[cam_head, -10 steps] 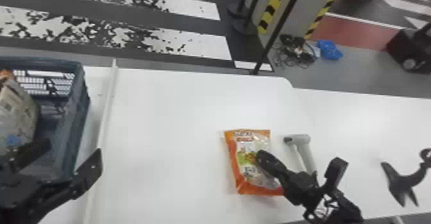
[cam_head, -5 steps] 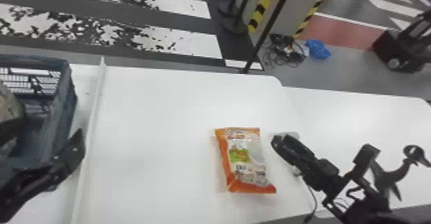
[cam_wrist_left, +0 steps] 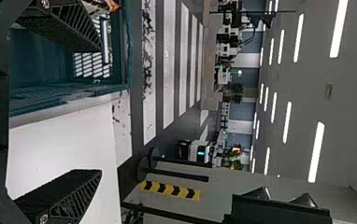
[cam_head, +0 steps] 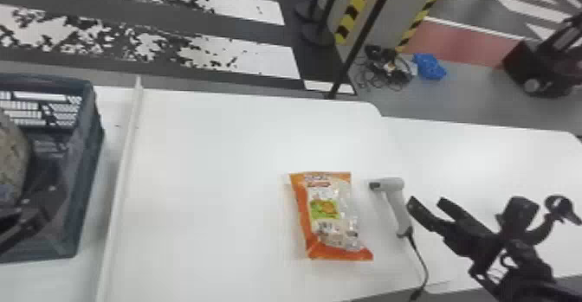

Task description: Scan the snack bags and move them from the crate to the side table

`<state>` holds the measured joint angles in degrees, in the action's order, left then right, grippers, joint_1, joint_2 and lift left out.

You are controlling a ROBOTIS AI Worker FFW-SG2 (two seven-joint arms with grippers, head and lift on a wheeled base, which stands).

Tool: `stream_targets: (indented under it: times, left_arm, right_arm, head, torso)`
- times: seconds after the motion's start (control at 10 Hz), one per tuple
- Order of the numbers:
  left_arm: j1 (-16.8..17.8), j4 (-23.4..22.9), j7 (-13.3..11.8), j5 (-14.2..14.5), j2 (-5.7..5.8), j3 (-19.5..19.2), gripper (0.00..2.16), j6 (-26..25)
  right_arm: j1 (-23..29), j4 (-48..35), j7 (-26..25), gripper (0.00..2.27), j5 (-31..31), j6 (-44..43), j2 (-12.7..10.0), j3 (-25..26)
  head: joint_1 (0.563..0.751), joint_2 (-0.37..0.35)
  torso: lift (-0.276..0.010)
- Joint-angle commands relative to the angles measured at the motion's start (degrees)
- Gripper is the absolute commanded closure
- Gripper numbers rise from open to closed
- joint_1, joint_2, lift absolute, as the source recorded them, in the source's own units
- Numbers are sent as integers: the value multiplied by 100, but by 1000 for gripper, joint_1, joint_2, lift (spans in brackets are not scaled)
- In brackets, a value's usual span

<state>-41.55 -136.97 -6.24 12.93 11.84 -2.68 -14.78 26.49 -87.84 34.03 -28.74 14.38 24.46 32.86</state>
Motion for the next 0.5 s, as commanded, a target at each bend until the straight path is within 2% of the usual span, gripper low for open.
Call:
stream_targets:
  times: [0.0, 0.2, 0.4]
  left_arm:
    - [-2, 127, -26, 105, -32, -154, 70, 164]
    - [-2, 197, -88, 228, -68, -383, 70, 216]
    - [-55, 197, -140, 237, -85, -444, 70, 216]
  right_arm:
    - [-171, 469, 33, 36, 176, -264, 191, -227]
    - [-487, 970, 104, 36, 299, -475, 235, -596]
    - [-715, 1418, 121, 36, 387, -844, 252, -851]
  head:
    - [695, -350]
    - [695, -350]
    - [695, -350]
  torso:
    - [-87]
    - [-87]
    - [-87]
